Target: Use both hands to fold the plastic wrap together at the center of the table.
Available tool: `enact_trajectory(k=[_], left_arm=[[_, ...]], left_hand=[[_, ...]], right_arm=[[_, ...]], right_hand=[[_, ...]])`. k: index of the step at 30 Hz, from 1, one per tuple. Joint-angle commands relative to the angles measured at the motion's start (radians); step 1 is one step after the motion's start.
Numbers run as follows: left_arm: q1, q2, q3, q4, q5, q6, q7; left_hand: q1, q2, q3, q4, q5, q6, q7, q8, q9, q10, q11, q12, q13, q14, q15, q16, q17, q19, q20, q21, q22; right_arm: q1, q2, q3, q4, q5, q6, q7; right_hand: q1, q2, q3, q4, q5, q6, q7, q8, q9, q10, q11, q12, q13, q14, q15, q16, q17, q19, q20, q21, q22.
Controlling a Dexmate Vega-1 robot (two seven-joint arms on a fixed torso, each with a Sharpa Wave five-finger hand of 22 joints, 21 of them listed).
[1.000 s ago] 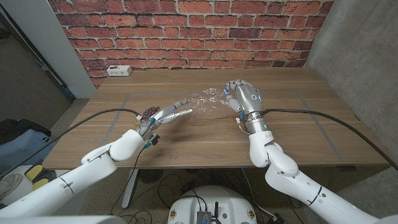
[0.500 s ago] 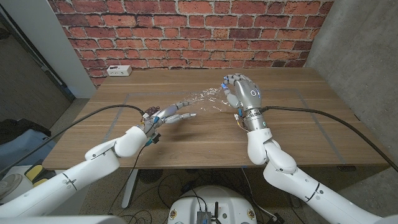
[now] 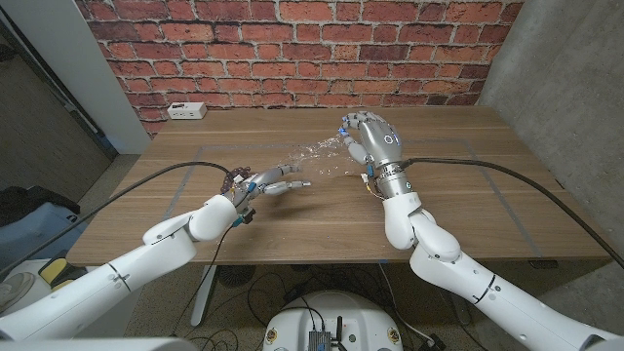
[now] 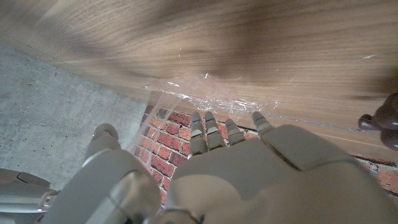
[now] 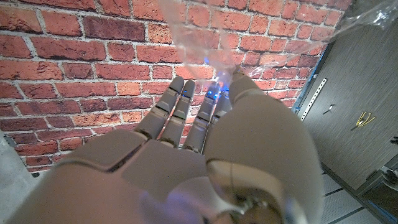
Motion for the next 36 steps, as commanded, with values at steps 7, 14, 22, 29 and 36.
enact_trajectory(k=[7,14,22,29,36], left_arm=[[0.012,0.030,0.002,-0.018,-0.042,0.043,0.005],[0.024,0.042,-0.008,-0.020,-0.058,0.049,0.019],[0.041,0.050,-0.021,-0.016,-0.073,0.044,0.044],[0.055,0.057,-0.031,-0.019,-0.085,0.049,0.060],[0.085,0.068,-0.049,-0.036,-0.088,0.057,0.093]], left_hand=[[0.019,0.006,-0.008,0.003,0.001,0.075,0.002,0.015,0.004,0.066,-0.016,0.021,0.001,0.019,-0.008,0.015,0.001,0.006,-0.008,-0.008,0.003],[0.020,0.008,-0.011,0.005,-0.001,0.091,0.003,0.016,0.004,0.071,-0.012,0.021,0.001,0.024,-0.010,0.015,0.001,0.007,-0.007,-0.011,0.004],[0.020,0.011,-0.013,0.007,-0.003,0.098,0.004,0.014,0.004,0.073,-0.015,0.019,0.001,0.027,-0.011,0.015,0.001,0.009,-0.006,-0.012,0.004],[0.020,0.013,-0.015,0.009,-0.004,0.099,0.003,0.011,0.004,0.073,-0.010,0.018,0.001,0.029,-0.013,0.015,0.002,0.010,-0.007,-0.014,0.004],[0.021,0.020,-0.023,0.015,-0.009,0.173,0.014,0.023,0.004,0.104,0.012,0.025,0.001,0.059,-0.007,0.020,0.001,0.026,0.009,-0.016,0.004]], right_arm=[[0.125,0.046,-0.043,0.104,0.007,0.032,0.064],[0.183,0.073,-0.063,0.158,0.013,0.032,0.083],[0.255,0.110,-0.092,0.237,0.030,0.033,0.099],[0.310,0.138,-0.116,0.300,0.048,0.030,0.110],[0.364,0.167,-0.141,0.375,0.069,0.023,0.110]], right_hand=[[0.002,0.002,-0.001,0.001,0.004,0.002,0.001,0.006,0.001,0.010,0.003,-0.001,0.003,0.008,-0.183,-0.003,0.005,0.005,0.005,0.007,0.003],[0.004,0.001,-0.002,0.000,0.004,0.002,0.000,0.006,0.000,0.010,0.003,-0.002,0.003,0.008,-0.184,-0.004,0.005,0.005,0.005,0.008,0.003],[0.005,0.002,-0.003,-0.001,0.004,0.001,0.002,0.006,-0.002,0.011,0.001,-0.003,0.004,0.009,-0.184,-0.004,0.006,0.004,0.004,0.009,0.003],[0.005,0.003,-0.004,-0.001,0.004,0.001,0.001,0.006,-0.003,0.012,0.002,-0.004,0.005,0.009,-0.184,-0.005,0.007,0.005,0.003,0.011,0.002],[0.005,0.003,-0.004,0.000,0.004,0.000,0.000,0.006,-0.004,0.013,0.001,-0.004,0.005,0.011,-0.183,-0.006,0.007,0.004,0.003,0.011,0.002]])
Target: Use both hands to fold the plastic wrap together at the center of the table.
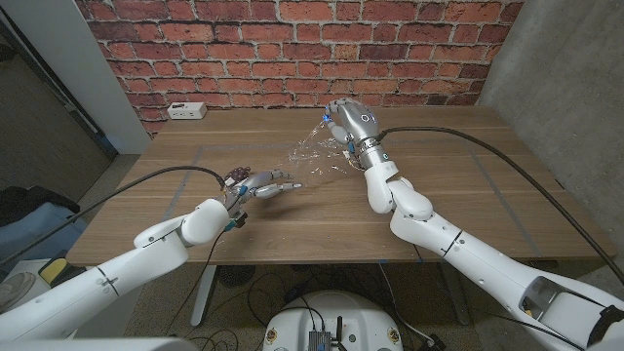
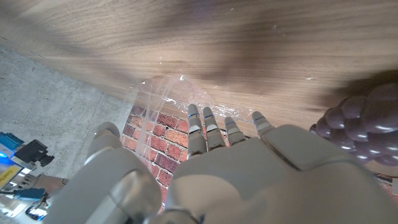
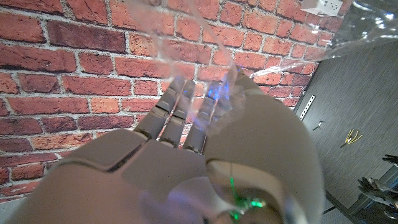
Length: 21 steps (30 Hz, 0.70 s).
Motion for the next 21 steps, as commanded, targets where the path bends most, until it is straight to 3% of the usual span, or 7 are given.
enact_trajectory(k=[1,11,21], left_arm=[[0.042,0.018,-0.027,-0.020,-0.015,0.008,0.045],[0.113,0.041,-0.065,-0.069,-0.027,0.024,0.095],[0.182,0.064,-0.100,-0.119,-0.027,0.048,0.137]], left_hand=[[0.007,0.007,-0.007,0.006,-0.003,0.065,0.008,0.019,0.004,0.030,0.016,0.012,0.001,0.027,0.002,0.013,0.003,0.021,0.014,0.000,0.005],[0.010,0.021,-0.019,0.014,-0.011,0.160,0.024,0.022,0.005,0.116,0.014,0.033,0.001,0.137,0.006,0.033,0.005,0.063,0.036,-0.002,0.003],[0.011,0.025,-0.021,0.016,-0.013,0.173,0.027,0.019,0.005,0.130,0.014,0.034,0.001,0.151,0.006,0.032,0.005,0.069,0.038,-0.005,0.002]], right_arm=[[0.095,0.050,-0.042,0.120,0.032,-0.009,0.009],[0.157,0.084,-0.076,0.210,0.066,-0.016,0.004],[0.228,0.133,-0.119,0.326,0.102,-0.021,0.006]], right_hand=[[0.006,0.003,-0.005,0.000,0.004,0.000,0.001,0.003,0.001,0.008,-0.004,-0.004,0.006,0.011,-0.184,-0.006,0.002,0.001,-0.001,0.004,0.002],[0.007,0.003,-0.005,0.000,0.004,-0.002,0.003,0.004,0.001,0.006,-0.003,-0.006,0.006,0.011,-0.184,-0.007,0.003,0.002,-0.002,0.006,0.002],[0.008,0.004,-0.006,0.000,0.005,-0.003,0.000,0.005,0.001,0.006,-0.005,-0.008,0.008,0.012,-0.184,-0.008,0.004,0.001,-0.003,0.008,0.002]])
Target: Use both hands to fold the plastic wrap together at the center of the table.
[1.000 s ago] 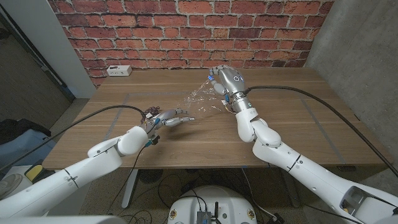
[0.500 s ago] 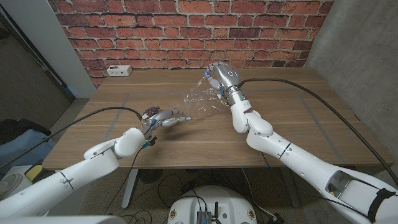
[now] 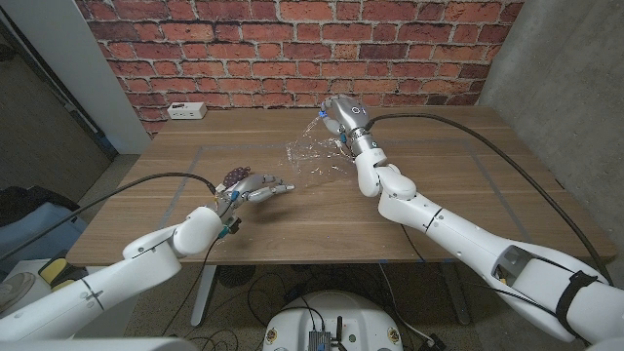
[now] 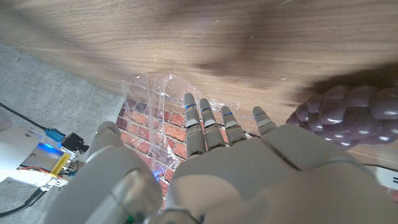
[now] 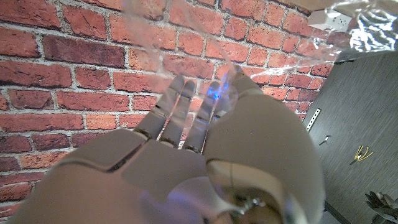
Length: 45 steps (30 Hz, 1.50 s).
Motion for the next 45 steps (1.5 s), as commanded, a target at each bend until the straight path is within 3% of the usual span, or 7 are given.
enact_trajectory(k=[1,24,25,30,38,42,45], left_arm=[[0.091,0.030,-0.048,-0.064,-0.007,0.026,0.049],[0.175,0.035,-0.088,-0.109,-0.011,0.050,0.097],[0.177,0.034,-0.090,-0.110,-0.010,0.051,0.099],[0.190,0.035,-0.098,-0.115,-0.012,0.054,0.105],[0.209,0.037,-0.116,-0.122,-0.018,0.062,0.113],[0.210,0.038,-0.121,-0.123,-0.019,0.064,0.111],[0.205,0.037,-0.121,-0.121,-0.018,0.065,0.107]], left_hand=[[-0.002,0.011,-0.006,0.001,-0.001,0.009,-0.001,0.000,0.005,0.011,-0.004,0.006,0.001,0.008,-0.001,0.006,0.003,0.012,0.002,-0.005,0.002],[-0.004,0.019,-0.013,0.006,-0.005,0.014,-0.005,-0.014,0.005,0.010,-0.006,-0.003,0.002,0.009,-0.003,-0.004,0.004,0.013,0.002,-0.014,0.002],[-0.004,0.019,-0.013,0.006,-0.005,0.014,-0.005,-0.015,0.005,0.009,0.003,-0.004,0.002,0.010,-0.005,-0.005,0.004,0.012,0.002,-0.015,0.002],[-0.004,0.021,-0.014,0.007,-0.006,0.015,-0.005,-0.018,0.005,0.009,0.001,-0.006,0.002,0.010,-0.005,-0.007,0.004,0.013,0.002,-0.017,0.002],[-0.004,0.022,-0.016,0.008,-0.007,0.015,-0.005,-0.021,0.005,0.011,-0.001,-0.007,0.002,0.009,-0.008,-0.009,0.004,0.013,0.001,-0.019,0.002],[-0.004,0.023,-0.017,0.009,-0.007,0.014,-0.004,-0.024,0.005,0.008,0.002,-0.009,0.002,0.009,-0.009,-0.010,0.005,0.013,0.001,-0.020,0.002],[-0.005,0.024,-0.018,0.009,-0.007,0.012,-0.004,-0.026,0.006,0.007,-0.001,-0.011,0.002,0.008,-0.010,-0.011,0.005,0.014,0.000,-0.022,0.002]], right_arm=[[0.091,0.061,-0.054,0.147,0.047,-0.009,-0.002],[0.266,0.213,-0.181,0.485,0.124,-0.005,-0.025],[0.275,0.223,-0.188,0.505,0.127,-0.005,-0.026],[0.321,0.285,-0.221,0.635,0.154,0.012,-0.042],[0.408,0.417,-0.273,0.923,0.224,0.068,-0.086],[0.450,0.478,-0.298,1.066,0.270,0.104,-0.099],[0.465,0.491,-0.318,1.104,0.298,0.105,-0.100]], right_hand=[[0.008,0.005,-0.006,0.000,0.005,-0.004,0.002,0.006,0.005,0.006,-0.004,-0.003,0.003,0.012,-0.184,-0.002,0.004,0.001,-0.003,0.004,0.002],[0.012,0.005,-0.007,-0.001,0.005,-0.006,0.007,0.006,0.002,0.007,-0.002,-0.005,0.006,0.014,-0.185,-0.004,0.006,0.002,-0.003,0.009,0.002],[0.012,0.005,-0.007,-0.001,0.005,-0.006,0.007,0.006,0.002,0.008,-0.002,-0.005,0.006,0.014,-0.185,-0.004,0.006,0.002,-0.003,0.009,0.002],[0.013,0.005,-0.008,-0.001,0.004,-0.007,0.006,0.006,0.001,0.006,-0.001,-0.006,0.006,0.014,-0.185,-0.004,0.007,0.002,-0.003,0.010,0.002],[0.012,0.006,-0.008,0.000,0.004,-0.005,0.006,0.007,-0.001,0.004,0.000,-0.009,0.006,0.014,-0.184,-0.007,0.007,0.002,-0.003,0.012,0.002],[0.017,0.012,-0.003,0.000,0.004,-0.030,-0.004,-0.005,-0.005,-0.002,-0.004,-0.012,0.007,0.013,-0.184,-0.010,0.006,-0.001,-0.003,0.012,0.002],[0.019,0.015,0.001,0.000,0.003,-0.052,-0.019,-0.016,-0.009,-0.008,-0.005,-0.015,0.008,0.011,-0.183,-0.012,0.006,-0.001,-0.002,0.013,0.002]])
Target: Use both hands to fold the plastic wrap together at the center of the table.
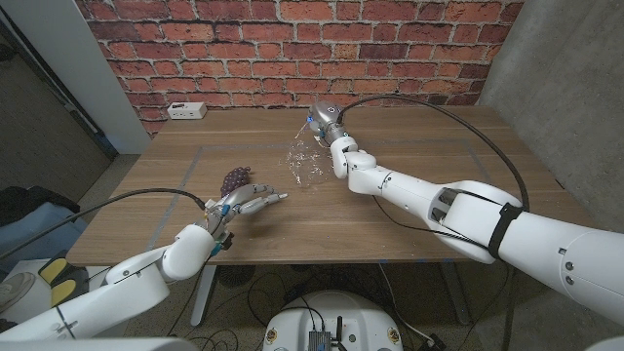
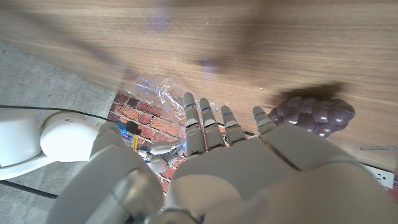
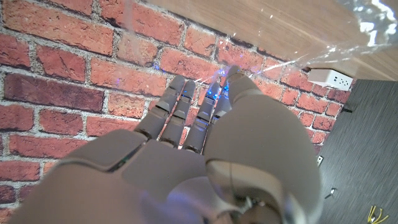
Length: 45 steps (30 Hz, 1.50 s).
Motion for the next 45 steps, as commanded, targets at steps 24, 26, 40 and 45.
enact_trajectory(k=[24,26,40,45], left_arm=[[-0.085,-0.042,0.047,0.012,0.073,-0.046,-0.006],[-0.101,-0.049,0.058,0.014,0.092,-0.049,-0.006],[-0.242,-0.101,0.122,0.064,0.104,-0.030,-0.109],[-0.285,-0.114,0.151,0.078,0.123,-0.011,-0.132]], left_hand=[[0.010,0.042,-0.007,0.008,-0.012,-0.163,-0.068,-0.056,0.007,-0.087,-0.001,-0.051,0.005,0.005,-0.010,-0.014,0.006,0.033,-0.006,-0.015,0.004],[0.012,0.048,-0.007,0.008,-0.015,-0.195,-0.078,-0.056,0.007,-0.109,-0.007,-0.058,0.006,-0.006,-0.010,-0.018,0.006,0.040,-0.009,-0.015,0.004],[0.054,0.217,0.072,0.023,-0.051,-0.183,-0.053,-0.031,0.006,-0.104,-0.005,-0.047,0.007,0.007,-0.023,-0.014,0.005,0.061,-0.072,-0.021,0.007],[0.068,0.239,0.090,0.018,-0.054,-0.183,-0.051,-0.031,0.005,-0.107,-0.013,-0.048,0.006,-0.004,-0.031,-0.019,0.003,0.052,-0.084,-0.026,0.007]], right_arm=[[-0.070,-0.226,-0.005,-0.396,0.077,-0.277,0.102],[-0.099,-0.252,0.017,-0.444,0.077,-0.282,0.091],[-0.330,-0.406,0.198,-0.741,0.127,-0.280,0.031],[-0.382,-0.436,0.229,-0.796,0.127,-0.279,0.028]], right_hand=[[-0.048,0.015,0.002,0.044,0.004,-0.192,-0.106,-0.192,-0.090,-0.140,0.001,-0.054,-0.015,-0.059,-0.161,-0.040,0.011,-0.041,0.013,0.019,0.000],[-0.060,0.014,0.004,0.053,0.005,-0.187,-0.096,-0.192,-0.092,-0.138,0.005,-0.053,-0.015,-0.056,-0.160,-0.043,0.008,-0.040,0.016,0.020,0.000],[-0.114,0.006,0.007,0.090,0.010,-0.182,-0.067,-0.202,-0.102,-0.129,0.028,-0.050,-0.018,-0.044,-0.154,-0.056,0.001,-0.042,0.036,0.023,0.000],[-0.118,0.005,0.008,0.092,0.011,-0.180,-0.066,-0.204,-0.104,-0.129,0.032,-0.050,-0.019,-0.045,-0.153,-0.056,0.003,-0.043,0.038,0.023,-0.001]])
